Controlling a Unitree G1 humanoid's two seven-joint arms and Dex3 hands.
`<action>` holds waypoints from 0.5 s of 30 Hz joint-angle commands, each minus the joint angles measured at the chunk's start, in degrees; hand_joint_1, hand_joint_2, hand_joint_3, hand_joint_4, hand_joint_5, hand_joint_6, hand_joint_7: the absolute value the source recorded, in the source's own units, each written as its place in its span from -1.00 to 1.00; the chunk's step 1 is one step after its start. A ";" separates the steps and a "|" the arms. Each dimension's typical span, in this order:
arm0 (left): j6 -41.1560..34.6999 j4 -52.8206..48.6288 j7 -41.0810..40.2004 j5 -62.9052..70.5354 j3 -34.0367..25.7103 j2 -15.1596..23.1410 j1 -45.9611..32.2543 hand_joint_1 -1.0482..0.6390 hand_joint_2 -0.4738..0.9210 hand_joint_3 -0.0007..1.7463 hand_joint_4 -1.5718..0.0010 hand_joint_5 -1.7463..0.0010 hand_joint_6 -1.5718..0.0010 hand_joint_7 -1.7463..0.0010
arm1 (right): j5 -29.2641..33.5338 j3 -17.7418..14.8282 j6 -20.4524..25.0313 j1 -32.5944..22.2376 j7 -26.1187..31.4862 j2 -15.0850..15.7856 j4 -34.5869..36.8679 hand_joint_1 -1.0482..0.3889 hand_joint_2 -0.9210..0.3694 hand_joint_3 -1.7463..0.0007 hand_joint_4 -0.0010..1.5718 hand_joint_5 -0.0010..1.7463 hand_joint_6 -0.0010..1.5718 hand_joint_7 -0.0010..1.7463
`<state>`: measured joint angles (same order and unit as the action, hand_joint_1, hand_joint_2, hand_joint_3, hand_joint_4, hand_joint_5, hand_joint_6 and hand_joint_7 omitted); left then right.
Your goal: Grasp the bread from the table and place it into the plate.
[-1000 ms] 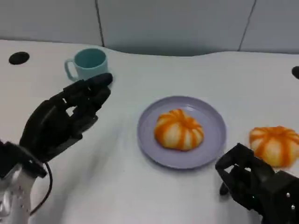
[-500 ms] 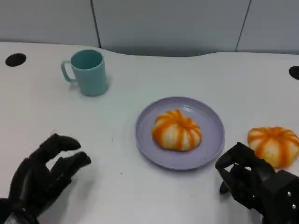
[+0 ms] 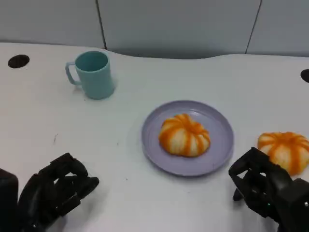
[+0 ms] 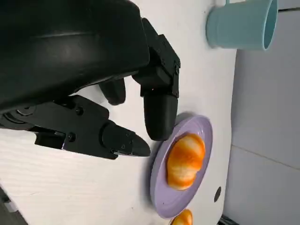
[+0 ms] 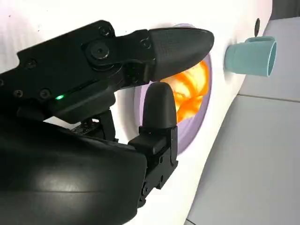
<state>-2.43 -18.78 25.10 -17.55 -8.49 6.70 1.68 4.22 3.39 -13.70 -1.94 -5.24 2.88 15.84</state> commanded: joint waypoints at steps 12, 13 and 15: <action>2.24 -1.06 0.14 1.80 0.68 0.81 0.37 0.07 0.97 -0.98 0.05 -1.00 0.29 -1.00 | -0.01 -0.91 -4.91 1.81 0.54 1.45 4.36 0.10 -0.99 0.62 -0.25 1.00 -0.51 1.00; 2.38 -1.14 0.23 1.76 0.61 0.76 0.38 0.07 0.97 -0.98 0.05 -1.00 0.29 -1.00 | 0.05 -0.88 -4.85 1.77 0.61 1.48 4.28 0.11 -0.99 0.62 -0.25 1.00 -0.50 1.00; 1.97 -0.96 0.12 1.59 0.49 0.68 0.37 0.07 0.97 -0.98 0.05 -1.00 0.28 -1.00 | 0.06 -0.85 -4.88 1.68 0.71 1.47 4.15 0.12 -0.99 0.62 -0.25 1.00 -0.50 1.00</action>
<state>-1.11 -19.42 25.13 -16.29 -7.87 6.70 1.91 4.09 3.25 -17.78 -0.50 -4.92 3.40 19.75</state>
